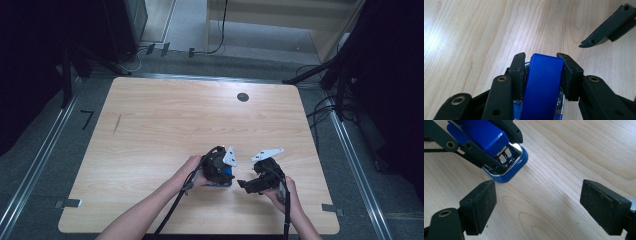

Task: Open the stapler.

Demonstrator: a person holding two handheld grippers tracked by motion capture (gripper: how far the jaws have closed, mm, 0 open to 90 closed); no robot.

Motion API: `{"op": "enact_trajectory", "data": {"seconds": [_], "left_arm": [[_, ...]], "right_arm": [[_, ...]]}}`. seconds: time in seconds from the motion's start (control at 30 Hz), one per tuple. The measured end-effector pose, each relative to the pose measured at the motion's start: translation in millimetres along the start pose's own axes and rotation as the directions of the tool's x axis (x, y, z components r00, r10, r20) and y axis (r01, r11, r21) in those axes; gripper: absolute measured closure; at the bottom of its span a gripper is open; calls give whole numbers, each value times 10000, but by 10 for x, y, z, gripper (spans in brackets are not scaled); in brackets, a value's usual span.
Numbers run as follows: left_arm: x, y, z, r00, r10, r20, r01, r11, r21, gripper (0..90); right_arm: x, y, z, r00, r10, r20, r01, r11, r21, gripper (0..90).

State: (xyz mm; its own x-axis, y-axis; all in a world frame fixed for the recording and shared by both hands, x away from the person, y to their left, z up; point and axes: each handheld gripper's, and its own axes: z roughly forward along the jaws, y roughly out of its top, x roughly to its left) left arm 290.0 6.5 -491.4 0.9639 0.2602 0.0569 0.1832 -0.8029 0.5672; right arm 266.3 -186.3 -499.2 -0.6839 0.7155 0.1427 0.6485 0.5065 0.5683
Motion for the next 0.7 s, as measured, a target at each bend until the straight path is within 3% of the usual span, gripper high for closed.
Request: {"op": "enact_trajectory", "data": {"seconds": [0.33, 0.57, 0.7], "left_arm": [[63, -43, -179, 9996, -40, 273, 64, 9961, -883, 641], [70, -63, -265, 9994, 90, 345, -51, 9938, -1111, 651], [67, -68, -298, 9991, 207, 360, -163, 9930, -1174, 656]], "right_arm": [[2, 5, 25, 9998, 205, -28, -206, 9997, -89, 200], [63, 94, 41, 9998, 206, -24, -207, 9962, -851, 464], [97, 162, 73, 9992, 357, -200, -379, 9920, -1205, 558]]}}
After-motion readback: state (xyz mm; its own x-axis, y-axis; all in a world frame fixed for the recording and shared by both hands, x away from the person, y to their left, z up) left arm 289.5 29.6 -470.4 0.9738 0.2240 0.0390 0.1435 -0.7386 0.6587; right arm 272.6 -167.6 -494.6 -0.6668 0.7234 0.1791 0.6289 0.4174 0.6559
